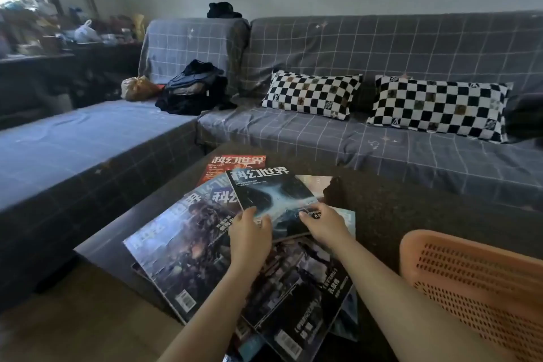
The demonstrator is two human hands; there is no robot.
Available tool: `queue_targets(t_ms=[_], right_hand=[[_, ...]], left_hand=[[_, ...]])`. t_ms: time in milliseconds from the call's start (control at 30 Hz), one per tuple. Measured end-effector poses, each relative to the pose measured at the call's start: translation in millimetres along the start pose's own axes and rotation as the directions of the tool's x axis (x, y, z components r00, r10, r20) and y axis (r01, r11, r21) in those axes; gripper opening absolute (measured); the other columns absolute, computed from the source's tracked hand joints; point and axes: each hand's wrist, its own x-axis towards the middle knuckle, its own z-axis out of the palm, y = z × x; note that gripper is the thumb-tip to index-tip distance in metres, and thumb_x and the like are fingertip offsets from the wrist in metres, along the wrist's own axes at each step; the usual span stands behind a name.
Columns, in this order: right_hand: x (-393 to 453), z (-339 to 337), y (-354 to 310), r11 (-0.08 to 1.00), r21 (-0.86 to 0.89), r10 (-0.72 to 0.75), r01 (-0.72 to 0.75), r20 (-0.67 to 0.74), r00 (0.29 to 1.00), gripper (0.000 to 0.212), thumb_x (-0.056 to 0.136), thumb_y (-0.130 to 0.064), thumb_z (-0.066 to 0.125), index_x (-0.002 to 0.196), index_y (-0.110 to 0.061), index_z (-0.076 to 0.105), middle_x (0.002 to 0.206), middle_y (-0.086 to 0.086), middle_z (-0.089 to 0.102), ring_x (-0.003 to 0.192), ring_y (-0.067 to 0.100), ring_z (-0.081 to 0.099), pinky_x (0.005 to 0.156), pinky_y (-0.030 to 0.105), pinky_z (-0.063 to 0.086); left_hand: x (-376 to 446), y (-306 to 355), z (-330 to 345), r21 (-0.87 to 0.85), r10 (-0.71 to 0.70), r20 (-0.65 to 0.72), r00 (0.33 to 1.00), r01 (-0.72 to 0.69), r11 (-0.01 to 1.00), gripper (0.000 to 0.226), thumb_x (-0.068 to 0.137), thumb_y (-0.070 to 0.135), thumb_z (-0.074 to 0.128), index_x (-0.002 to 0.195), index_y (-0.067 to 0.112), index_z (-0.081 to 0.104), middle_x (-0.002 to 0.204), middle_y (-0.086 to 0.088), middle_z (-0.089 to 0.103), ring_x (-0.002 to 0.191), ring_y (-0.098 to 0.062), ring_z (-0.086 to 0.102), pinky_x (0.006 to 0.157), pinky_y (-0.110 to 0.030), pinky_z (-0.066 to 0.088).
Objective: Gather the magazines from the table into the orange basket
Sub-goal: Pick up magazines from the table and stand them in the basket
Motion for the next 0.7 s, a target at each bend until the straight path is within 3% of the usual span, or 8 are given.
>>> queue_targets(t_ms=[100,200,267,333,433,533,633,700], right_hand=[[21.3,0.7,5.8,0.99,-0.128,0.067,-0.061,0.047,0.997,0.063,0.087,-0.054,0.053,0.138,-0.02,0.041,0.138,0.008,0.049,0.128,0.03,0.042,0.105,0.04,0.037],[34.8,-0.7,7.8,0.964,-0.24,0.117,-0.114,-0.001,0.993,0.072,0.084,-0.06,0.052,0.138,-0.014,0.039,0.139,0.014,0.044,0.127,0.033,0.041,0.103,0.039,0.037],[37.2,-1.8,7.4,0.948,-0.284,0.145,-0.144,-0.018,0.989,0.07,0.085,-0.06,0.051,0.135,-0.011,0.045,0.137,0.016,0.046,0.126,0.032,0.042,0.1,0.037,0.038],[34.9,-3.2,7.4,0.944,-0.298,0.152,-0.144,0.003,0.988,0.06,0.088,-0.054,0.051,0.133,-0.014,0.05,0.135,0.012,0.052,0.126,0.03,0.044,0.097,0.035,0.039],[25.0,-5.3,8.2,0.966,-0.138,0.22,-0.217,0.007,0.975,0.053,0.087,-0.047,0.059,0.127,-0.012,0.055,0.126,0.01,0.059,0.114,0.027,0.055,0.087,0.03,0.043],[7.9,-10.4,7.3,0.95,0.06,0.304,-0.307,0.051,0.951,0.067,0.079,-0.053,0.067,0.122,-0.004,0.055,0.12,0.013,0.06,0.106,0.027,0.057,0.079,0.03,0.045],[-15.5,-24.4,3.1,0.91,0.299,0.28,-0.288,0.069,0.958,0.063,0.078,-0.042,0.072,0.121,0.002,0.054,0.118,0.016,0.06,0.101,0.028,0.057,0.078,0.03,0.044],[-34.8,-40.4,-1.0,0.87,0.426,0.247,-0.247,0.057,0.967,0.057,0.079,-0.034,0.073,0.119,0.002,0.055,0.116,0.015,0.062,0.1,0.028,0.059,0.082,0.032,0.047]], left_hand=[[15.9,-5.0,5.6,0.049,-0.013,-0.089,0.996,0.018,0.999,0.051,0.095,0.031,0.056,0.141,0.012,0.044,0.141,-0.012,0.047,0.131,-0.027,0.041,0.106,-0.04,0.038],[28.9,-6.4,5.1,-0.056,-0.093,-0.086,0.992,0.088,0.995,0.054,0.087,0.029,0.07,0.132,0.009,0.047,0.126,-0.01,0.056,0.109,-0.024,0.054,0.087,-0.037,0.048],[37.0,-5.6,1.4,-0.105,-0.151,-0.061,0.987,0.144,0.984,0.048,0.082,0.029,0.075,0.118,0.007,0.053,0.11,-0.002,0.062,0.094,-0.019,0.058,0.076,-0.034,0.047],[43.2,-7.4,-2.4,-0.132,-0.187,0.001,0.982,0.185,0.974,0.038,0.083,0.029,0.075,0.11,0.007,0.059,0.104,-0.004,0.068,0.092,-0.022,0.064,0.081,-0.037,0.052],[35.6,-5.4,-7.4,-0.221,-0.178,0.071,0.981,0.19,0.957,0.039,0.091,0.021,0.066,0.124,0.009,0.049,0.108,-0.007,0.066,0.093,-0.023,0.066,0.079,-0.039,0.055],[15.4,-1.4,-16.9,-0.25,-0.054,0.058,0.997,0.067,0.966,0.039,0.095,0.019,0.059,0.129,0.014,0.042,0.116,-0.004,0.062,0.088,-0.016,0.067,0.072,-0.031,0.054],[-6.4,5.9,-31.7,-0.323,0.045,0.048,0.998,-0.027,0.946,0.026,0.094,0.02,0.059,0.116,0.022,0.046,0.119,-0.008,0.064,0.091,-0.023,0.07,0.086,-0.047,0.056],[-19.8,13.2,-42.2,-0.399,0.092,0.047,0.995,-0.065,0.915,0.024,0.094,0.018,0.059,0.114,0.021,0.047,0.106,-0.015,0.07,0.084,-0.028,0.073,0.081,-0.05,0.056]])
